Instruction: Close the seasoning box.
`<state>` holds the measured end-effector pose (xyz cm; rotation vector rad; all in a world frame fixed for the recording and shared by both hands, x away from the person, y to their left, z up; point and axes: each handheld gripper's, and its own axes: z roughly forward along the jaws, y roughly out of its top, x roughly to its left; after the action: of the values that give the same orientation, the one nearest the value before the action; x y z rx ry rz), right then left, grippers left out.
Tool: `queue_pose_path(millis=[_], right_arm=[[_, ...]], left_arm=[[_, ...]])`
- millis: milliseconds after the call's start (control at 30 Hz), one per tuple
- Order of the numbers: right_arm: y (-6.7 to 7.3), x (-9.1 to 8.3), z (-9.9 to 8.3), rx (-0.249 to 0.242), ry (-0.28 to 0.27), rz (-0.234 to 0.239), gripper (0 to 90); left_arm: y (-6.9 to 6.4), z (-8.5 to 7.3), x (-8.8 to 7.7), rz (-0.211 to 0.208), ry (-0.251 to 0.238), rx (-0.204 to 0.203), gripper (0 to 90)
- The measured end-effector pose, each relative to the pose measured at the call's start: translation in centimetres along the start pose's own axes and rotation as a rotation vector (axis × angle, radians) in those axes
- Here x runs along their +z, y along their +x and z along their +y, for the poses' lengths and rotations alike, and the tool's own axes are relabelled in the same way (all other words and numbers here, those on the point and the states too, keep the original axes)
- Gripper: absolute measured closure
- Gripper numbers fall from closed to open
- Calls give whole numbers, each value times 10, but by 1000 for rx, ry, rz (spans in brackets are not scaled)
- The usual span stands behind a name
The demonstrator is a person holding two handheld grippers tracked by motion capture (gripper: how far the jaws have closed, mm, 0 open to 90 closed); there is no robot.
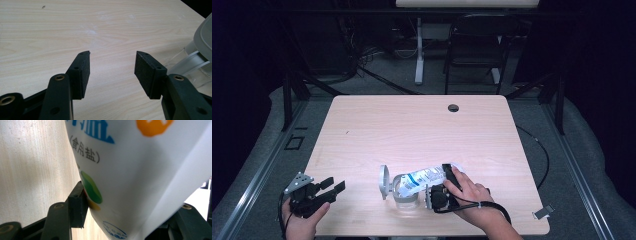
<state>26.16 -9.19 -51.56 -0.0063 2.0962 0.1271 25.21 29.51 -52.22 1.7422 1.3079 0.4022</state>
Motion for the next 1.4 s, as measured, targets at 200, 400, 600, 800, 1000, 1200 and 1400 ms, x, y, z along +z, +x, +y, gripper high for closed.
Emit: queue_pose_path(millis=[200,400,600,800,1000,1200,1400], right_arm=[[-1,-1,2,-26,15,-5,418],[-2,-1,3,-48,11,-21,419],[-3,0,3,-56,15,-24,420],[-4,-2,5,-90,38,-34,421],[-4,-2,6,-86,35,-31,422],[-5,-3,7,-100,56,-29,422],[-6,-3,8,-117,54,-36,422]], left_arm=[[0,0,0,0,1,0,465],[0,0,0,1,-4,-1,465],[0,0,0,2,-5,-1,465],[1,0,0,3,-3,-3,465],[1,0,0,3,-5,-3,465],[1,0,0,3,-2,-3,465],[1,-1,0,5,-8,-5,465]])
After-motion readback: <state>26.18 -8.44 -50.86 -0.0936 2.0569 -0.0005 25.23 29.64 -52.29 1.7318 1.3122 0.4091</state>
